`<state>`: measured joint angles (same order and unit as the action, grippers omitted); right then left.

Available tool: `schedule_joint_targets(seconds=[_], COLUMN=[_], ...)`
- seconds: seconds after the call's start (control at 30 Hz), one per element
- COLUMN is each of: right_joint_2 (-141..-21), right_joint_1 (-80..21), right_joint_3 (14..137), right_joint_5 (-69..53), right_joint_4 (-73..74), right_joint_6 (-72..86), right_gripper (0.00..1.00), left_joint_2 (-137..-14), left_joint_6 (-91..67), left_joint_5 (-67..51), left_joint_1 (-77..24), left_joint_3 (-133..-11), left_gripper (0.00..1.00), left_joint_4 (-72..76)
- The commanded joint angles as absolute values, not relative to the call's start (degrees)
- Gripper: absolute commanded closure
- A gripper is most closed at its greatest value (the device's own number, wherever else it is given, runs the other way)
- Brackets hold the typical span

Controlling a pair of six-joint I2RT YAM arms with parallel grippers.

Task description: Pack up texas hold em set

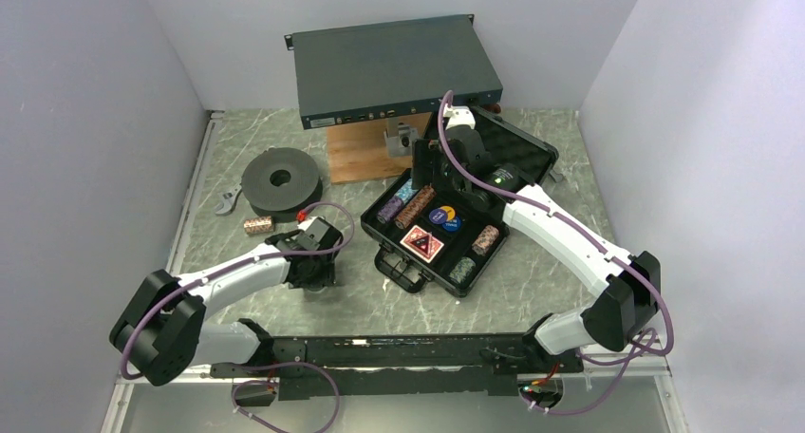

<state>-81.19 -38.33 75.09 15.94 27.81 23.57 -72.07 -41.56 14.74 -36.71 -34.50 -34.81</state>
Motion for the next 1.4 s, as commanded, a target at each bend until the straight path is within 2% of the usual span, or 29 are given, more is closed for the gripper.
schedule_joint_targets(seconds=[0.0,0.13,0.9,1.37], right_joint_2=[-80.2,-79.7,-79.1,-73.7], right_joint_1=[-38.1,-38.1,-38.1,-38.2], right_joint_3=[75.2,74.8,73.7,75.2], right_joint_5=[15.6,15.3,16.9,20.0], right_joint_4=[26.6,26.7,26.5,28.8], right_joint_6=[23.7,24.0,24.2,25.1], right_gripper=[0.00,0.00,0.00,0.00], left_joint_2=[-71.0,-69.3,-64.3,-69.9], left_joint_6=[-41.5,-41.3,-40.3,-36.7], left_joint_5=[14.7,15.7,17.7,16.4], left_joint_1=[-38.1,-39.2,-48.2,-50.5], left_joint_3=[-33.1,-34.3,-41.7,-51.3], left_gripper=[0.80,1.00,1.00,1.00], left_joint_4=[-28.5,-29.3,-33.1,-32.0])
